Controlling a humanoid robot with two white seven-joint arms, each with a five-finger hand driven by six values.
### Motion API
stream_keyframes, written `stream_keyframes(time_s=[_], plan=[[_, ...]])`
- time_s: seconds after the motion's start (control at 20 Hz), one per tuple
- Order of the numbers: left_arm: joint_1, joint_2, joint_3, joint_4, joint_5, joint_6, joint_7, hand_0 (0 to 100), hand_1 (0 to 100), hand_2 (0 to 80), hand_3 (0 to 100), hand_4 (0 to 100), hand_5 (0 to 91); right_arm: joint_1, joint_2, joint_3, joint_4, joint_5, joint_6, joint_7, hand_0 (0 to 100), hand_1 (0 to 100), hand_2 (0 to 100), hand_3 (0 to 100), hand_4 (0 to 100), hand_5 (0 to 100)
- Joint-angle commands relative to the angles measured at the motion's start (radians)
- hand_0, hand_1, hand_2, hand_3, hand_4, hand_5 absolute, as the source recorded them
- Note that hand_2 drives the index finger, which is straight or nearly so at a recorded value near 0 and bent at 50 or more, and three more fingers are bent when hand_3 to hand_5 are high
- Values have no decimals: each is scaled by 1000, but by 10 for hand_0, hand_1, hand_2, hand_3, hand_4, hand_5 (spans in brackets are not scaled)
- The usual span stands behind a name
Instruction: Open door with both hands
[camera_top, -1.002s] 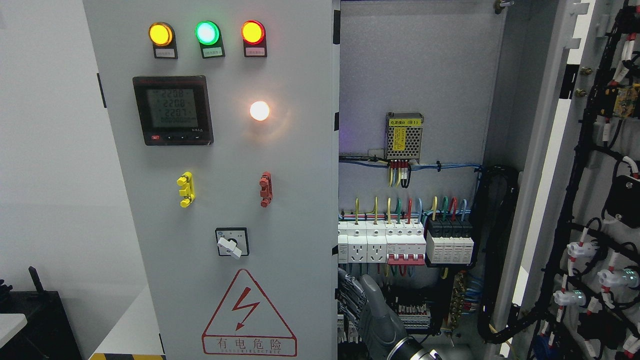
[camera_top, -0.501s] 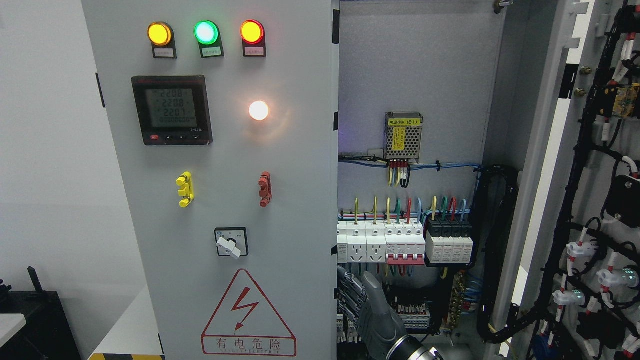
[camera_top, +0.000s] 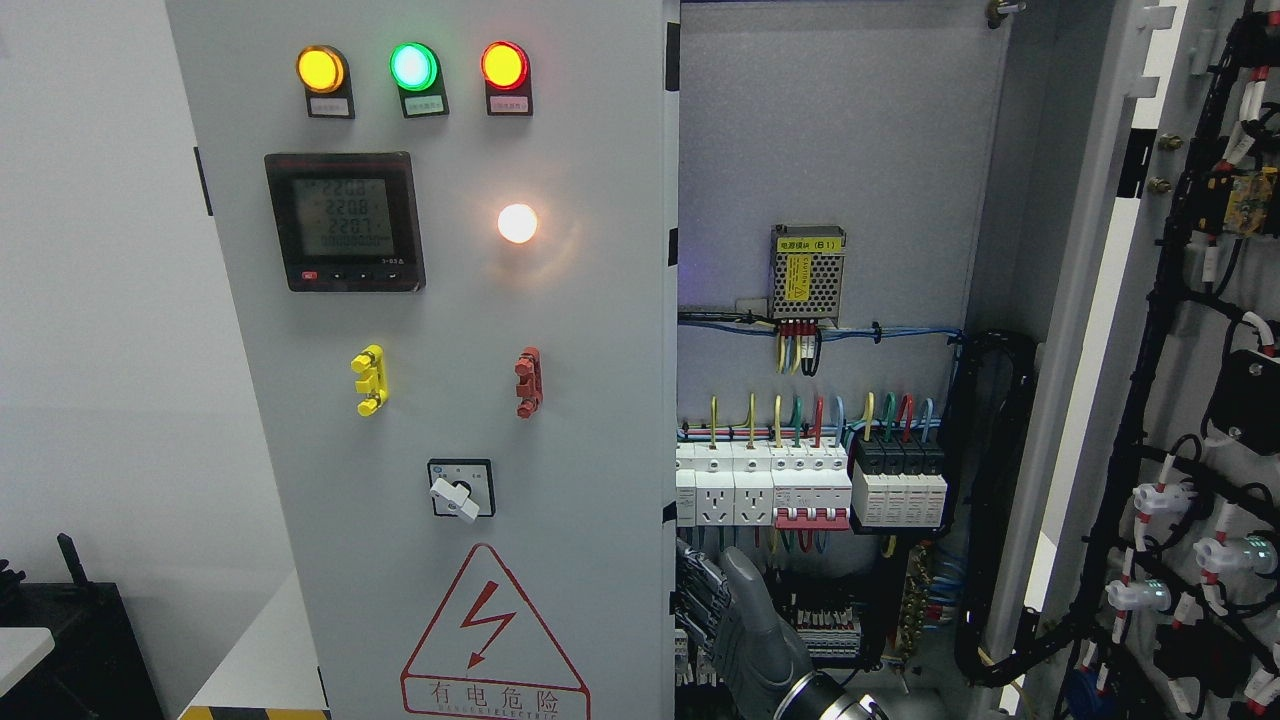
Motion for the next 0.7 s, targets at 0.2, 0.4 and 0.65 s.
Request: stream_keyframes(time_s=[0.2,0.4,0.65], plan=[[0,-8,0,0,-9,0,4,0,0,0,0,42,0,1,-10,0,-1,-1,0,5,0,0,0,0,0,0],[0,-8,0,0,-9,0,4,0,0,0,0,42,0,4,-10,-2,-8,-1,0,6,0,0,0,0,0,0],[0,-8,0,0,-9,0,4,0,0,0,0,42,0,10,-10,1,-31,-1,0,6,0,0,0,0,0,0]])
